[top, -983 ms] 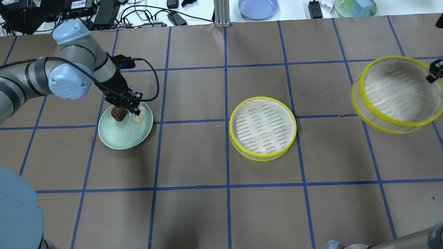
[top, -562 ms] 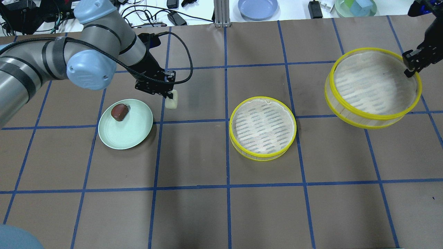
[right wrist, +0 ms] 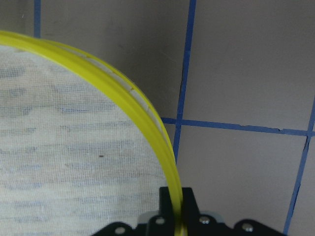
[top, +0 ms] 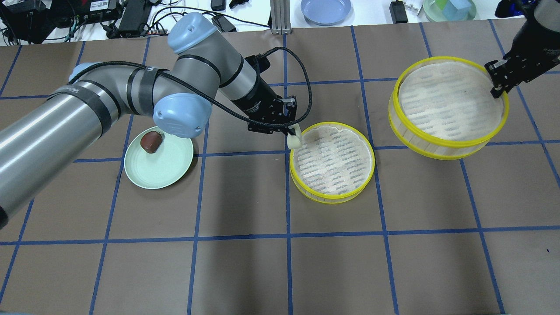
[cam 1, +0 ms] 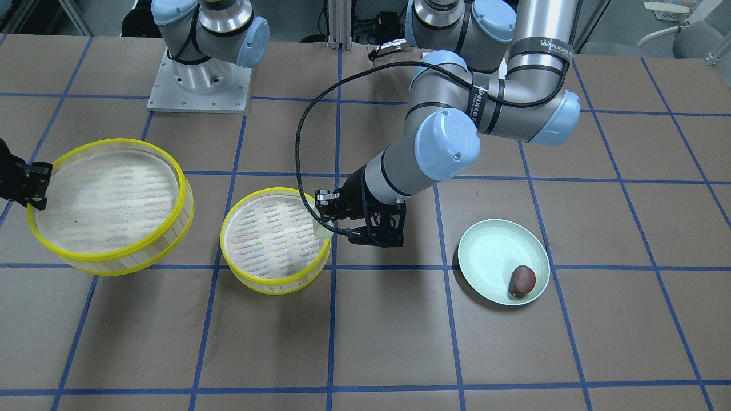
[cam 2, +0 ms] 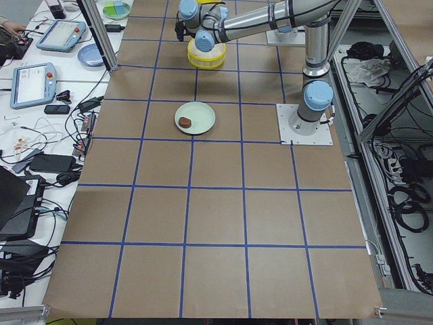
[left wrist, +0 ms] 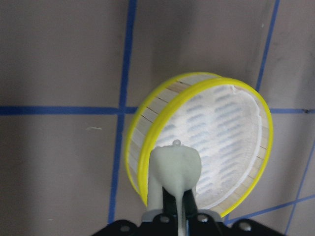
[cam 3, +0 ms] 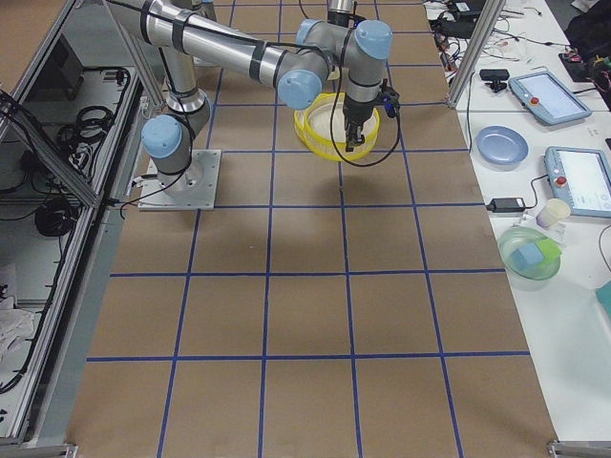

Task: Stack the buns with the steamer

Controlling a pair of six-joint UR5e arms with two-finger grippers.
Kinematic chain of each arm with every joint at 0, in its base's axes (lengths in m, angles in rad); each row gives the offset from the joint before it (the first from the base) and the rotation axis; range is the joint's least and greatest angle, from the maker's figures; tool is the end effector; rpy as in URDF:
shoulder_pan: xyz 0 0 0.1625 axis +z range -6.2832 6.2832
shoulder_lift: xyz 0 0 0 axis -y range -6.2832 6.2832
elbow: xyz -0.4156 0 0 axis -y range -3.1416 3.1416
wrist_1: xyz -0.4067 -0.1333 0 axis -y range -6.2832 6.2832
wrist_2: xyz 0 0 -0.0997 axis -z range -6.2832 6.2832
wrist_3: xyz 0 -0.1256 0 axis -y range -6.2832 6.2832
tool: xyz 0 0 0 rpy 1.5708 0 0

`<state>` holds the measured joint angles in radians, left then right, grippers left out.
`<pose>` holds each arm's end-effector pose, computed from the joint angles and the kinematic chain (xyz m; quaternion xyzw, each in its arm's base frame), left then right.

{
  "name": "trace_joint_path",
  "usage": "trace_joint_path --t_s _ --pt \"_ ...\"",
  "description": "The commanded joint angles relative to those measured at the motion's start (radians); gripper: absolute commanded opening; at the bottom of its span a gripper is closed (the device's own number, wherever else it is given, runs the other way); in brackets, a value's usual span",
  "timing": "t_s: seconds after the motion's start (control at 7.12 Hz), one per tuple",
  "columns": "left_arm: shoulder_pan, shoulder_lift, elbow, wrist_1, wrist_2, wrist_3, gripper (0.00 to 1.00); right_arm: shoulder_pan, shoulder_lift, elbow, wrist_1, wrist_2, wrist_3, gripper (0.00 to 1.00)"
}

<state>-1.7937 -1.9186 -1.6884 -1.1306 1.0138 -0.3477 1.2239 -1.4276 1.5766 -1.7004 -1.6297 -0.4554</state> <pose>-0.3279 -0.5430 0.2616 0.0634 -0.9593 -0.0890 0.2604 -0.0716 -0.5683 0.3862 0.0545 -0.9980 -0.0204 0.0233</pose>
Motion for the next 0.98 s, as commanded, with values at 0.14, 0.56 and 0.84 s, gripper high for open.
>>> trace_joint_path --t_s 0.14,0.56,0.84 --pt "-0.058 -0.063 -0.042 0.035 -0.014 -0.03 0.0 0.051 0.004 0.003 0.001 -0.005 0.066 0.0" --pt "-0.058 -0.074 -0.037 0.038 -0.02 -0.078 1.0 0.087 -0.007 0.098 -0.042 -0.01 0.121 0.0" --pt "-0.058 -0.069 -0.025 0.04 -0.015 -0.099 1.0 0.158 -0.004 0.112 -0.038 -0.031 0.222 0.0"
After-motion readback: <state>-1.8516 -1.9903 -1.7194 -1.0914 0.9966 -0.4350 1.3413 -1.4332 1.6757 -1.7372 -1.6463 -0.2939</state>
